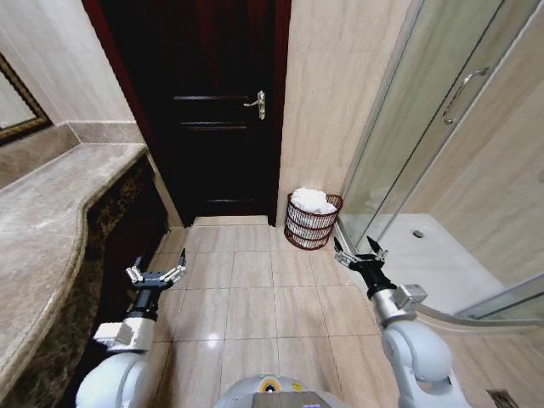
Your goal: Discard the used towel into the hamper.
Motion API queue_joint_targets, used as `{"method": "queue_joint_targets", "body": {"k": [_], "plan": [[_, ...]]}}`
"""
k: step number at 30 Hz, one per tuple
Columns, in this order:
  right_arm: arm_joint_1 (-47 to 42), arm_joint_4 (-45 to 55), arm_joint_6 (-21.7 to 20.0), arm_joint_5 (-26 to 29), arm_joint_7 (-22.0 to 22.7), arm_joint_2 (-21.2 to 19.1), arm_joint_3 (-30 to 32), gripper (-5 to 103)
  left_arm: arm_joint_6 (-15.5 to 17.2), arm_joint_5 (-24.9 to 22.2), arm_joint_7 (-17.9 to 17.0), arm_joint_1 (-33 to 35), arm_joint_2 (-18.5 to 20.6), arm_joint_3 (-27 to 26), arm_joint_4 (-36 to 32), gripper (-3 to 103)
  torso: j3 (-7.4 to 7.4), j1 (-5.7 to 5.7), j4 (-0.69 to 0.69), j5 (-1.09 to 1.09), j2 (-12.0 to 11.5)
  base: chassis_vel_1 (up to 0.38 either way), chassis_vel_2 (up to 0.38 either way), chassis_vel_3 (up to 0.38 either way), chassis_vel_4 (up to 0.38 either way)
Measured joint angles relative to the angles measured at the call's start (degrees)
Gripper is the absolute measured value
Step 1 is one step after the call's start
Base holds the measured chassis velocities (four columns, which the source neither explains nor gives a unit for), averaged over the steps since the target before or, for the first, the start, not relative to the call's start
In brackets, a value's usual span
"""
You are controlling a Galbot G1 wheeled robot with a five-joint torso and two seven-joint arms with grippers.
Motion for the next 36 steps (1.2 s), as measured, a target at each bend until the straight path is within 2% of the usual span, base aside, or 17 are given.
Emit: {"method": "queue_joint_targets", "body": {"k": [12, 23, 36], "plan": [[-0.27, 0.59, 0.22, -0.41, 0.06, -1.07, 0.33, 100, -0.51, -0.28, 0.23, 1.3, -0.29, 0.04, -0.82, 100, 1.56, 1.3, 0.0, 0.0, 2.86, 0.0, 0.0, 0.0, 0.0], [0.66, 0.57, -0.01, -0.05, 0.15, -2.11, 0.36, 100, 1.43, -0.23, -0.09, 1.71, -0.25, -0.07, -2.48, 100, 3.25, 2.69, 0.0, 0.0, 5.94, 0.0, 0.0, 0.0, 0.0], [1.81, 0.01, -0.47, 0.13, 0.25, -2.02, 0.77, 100, 1.94, -0.4, -0.11, 1.64, 0.07, -0.25, -2.44, 100, 5.03, 4.17, 0.0, 0.01, 9.2, 0.0, 0.0, 0.0, 0.0]]}}
